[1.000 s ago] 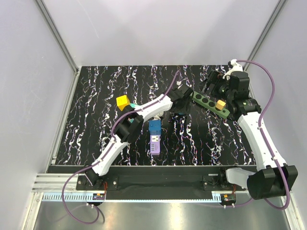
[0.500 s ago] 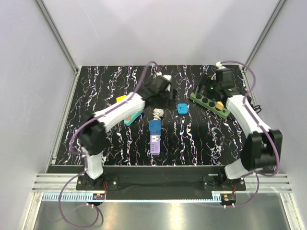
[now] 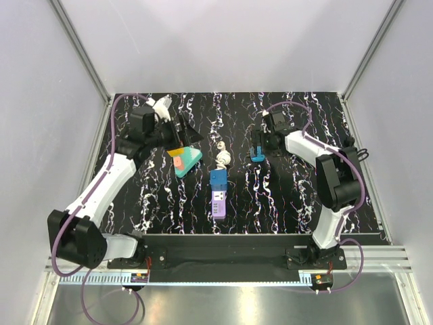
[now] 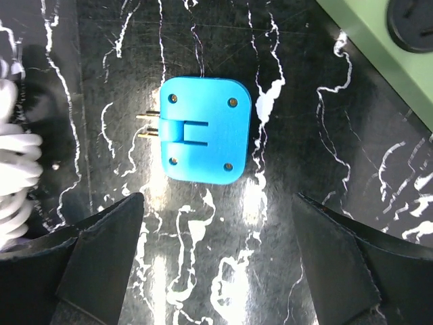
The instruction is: Insert the plug
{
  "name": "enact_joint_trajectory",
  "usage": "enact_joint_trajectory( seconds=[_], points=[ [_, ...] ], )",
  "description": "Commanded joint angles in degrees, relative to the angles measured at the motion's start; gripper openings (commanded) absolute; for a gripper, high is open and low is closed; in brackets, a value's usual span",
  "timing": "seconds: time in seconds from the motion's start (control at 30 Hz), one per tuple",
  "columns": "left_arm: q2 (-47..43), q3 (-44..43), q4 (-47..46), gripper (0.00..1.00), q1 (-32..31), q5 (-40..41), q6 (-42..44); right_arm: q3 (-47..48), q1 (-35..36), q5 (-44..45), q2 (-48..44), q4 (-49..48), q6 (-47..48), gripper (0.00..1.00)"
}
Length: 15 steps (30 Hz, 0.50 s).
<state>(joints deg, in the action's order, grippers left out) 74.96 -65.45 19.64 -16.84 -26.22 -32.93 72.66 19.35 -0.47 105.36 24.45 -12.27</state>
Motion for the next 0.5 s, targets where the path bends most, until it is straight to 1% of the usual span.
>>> enact_joint_trajectory(
  seconds=[0.0,0.13,0.3,0.37,0.47],
  points=[
    [-4.29,2.34,-1.89,0.99,1.20,-4.29,3.04,2.75,0.95,1.79,1.34,-0.72,2.08,0.95],
    [-4.65,2.52,-1.45,0.99,1.55,-3.49,3.93,3.27,2.26,0.99,4.31,-1.51,3.22,0.95],
    [-3.33,2.08,-1.18,0.99,1.55,-4.19,3.57,4.15,3.14,7.14,6.87,-1.77,4.27,0.93],
    [-2.98,2.26,-1.01,0.99,1.55,-4.54,3.66,4.15,3.41,7.41,7.66,-2.38,5.06,0.92],
    [-3.15,2.87,-1.79,0.97,1.55,-4.63,3.66,3.89,3.67,6.28,8.72,-3.26,5.85,0.86]
  ],
)
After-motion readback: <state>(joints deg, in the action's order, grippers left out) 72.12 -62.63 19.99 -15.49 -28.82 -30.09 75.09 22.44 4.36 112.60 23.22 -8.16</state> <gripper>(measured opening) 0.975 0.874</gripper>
